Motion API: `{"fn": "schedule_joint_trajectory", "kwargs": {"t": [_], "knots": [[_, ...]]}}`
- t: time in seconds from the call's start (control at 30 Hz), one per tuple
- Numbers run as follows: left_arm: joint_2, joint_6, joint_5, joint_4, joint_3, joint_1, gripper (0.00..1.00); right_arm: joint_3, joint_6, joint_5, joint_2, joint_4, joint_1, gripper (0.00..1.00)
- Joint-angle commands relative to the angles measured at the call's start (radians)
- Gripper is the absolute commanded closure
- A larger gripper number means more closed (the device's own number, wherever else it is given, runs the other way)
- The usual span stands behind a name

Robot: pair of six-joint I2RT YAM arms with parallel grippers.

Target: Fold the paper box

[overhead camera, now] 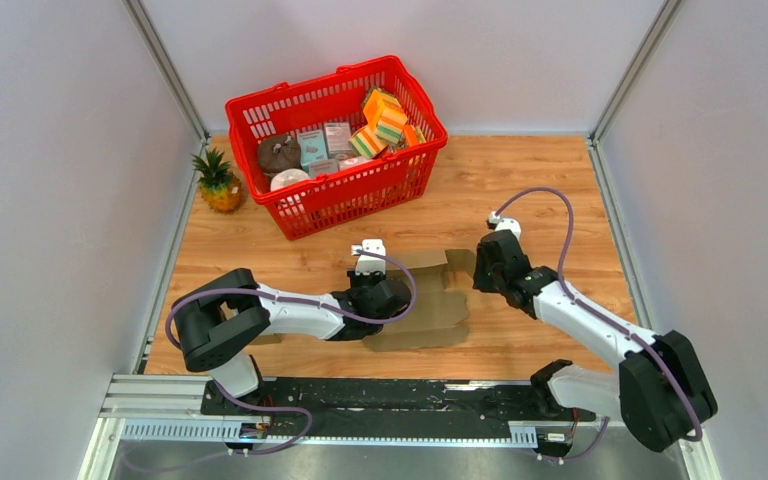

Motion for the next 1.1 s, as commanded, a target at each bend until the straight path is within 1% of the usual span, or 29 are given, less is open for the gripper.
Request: {"fn": "schedule_joint_trajectory", "kwargs": {"t": [0.0, 0.1, 0.2, 0.27, 0.53, 0.73, 0.83, 0.87, 0.93, 0.97, 1.0, 1.03, 1.07], "knots": [[-0.022, -0.010, 0.010, -0.001, -0.012, -0.003, 1.00, 0.060, -0.037, -0.041, 0.032, 0.077, 0.005, 0.85], [-0.021, -0.009, 0.012, -0.001, -0.012, -0.002, 1.00, 0.059, -0.004, -0.045, -0.002, 0.060, 0.014, 0.93], [-0.019, -0.009, 0.010, -0.001, -0.010, -0.002, 1.00, 0.057, 0.019, -0.062, -0.038, 0.034, 0.025, 0.96], [-0.018, -0.007, 0.012, 0.000, -0.007, -0.003, 1.00, 0.060, 0.048, -0.079, -0.060, 0.010, 0.031, 0.96], [-0.016, -0.007, 0.012, -0.007, -0.004, -0.003, 1.00, 0.075, 0.196, -0.168, -0.043, -0.069, 0.072, 0.97], [-0.015, -0.006, 0.012, -0.007, -0.003, -0.002, 1.00, 0.048, 0.297, -0.205, -0.029, -0.035, 0.127, 0.98], [-0.016, -0.007, 0.013, -0.007, -0.004, -0.003, 1.00, 0.002, 0.363, -0.205, -0.017, 0.028, 0.179, 0.98], [-0.016, -0.006, 0.012, -0.007, -0.006, -0.003, 1.00, -0.012, 0.372, -0.205, -0.014, 0.080, 0.196, 0.98], [-0.018, -0.006, 0.012, -0.007, -0.006, -0.003, 1.00, -0.026, 0.372, -0.205, -0.006, 0.111, 0.238, 0.95], [-0.018, -0.007, 0.012, -0.009, -0.004, -0.003, 1.00, -0.021, 0.346, -0.205, -0.005, 0.096, 0.241, 0.92], [-0.018, -0.007, 0.012, -0.009, -0.006, -0.003, 1.00, -0.011, 0.325, -0.205, -0.006, 0.074, 0.243, 0.80], [-0.019, -0.007, 0.015, -0.007, -0.007, -0.002, 1.00, 0.008, 0.299, -0.205, -0.028, 0.028, 0.243, 0.72], [-0.021, -0.007, 0.015, -0.007, -0.007, -0.003, 1.00, 0.020, 0.230, -0.205, -0.041, 0.005, 0.243, 0.66]]}}
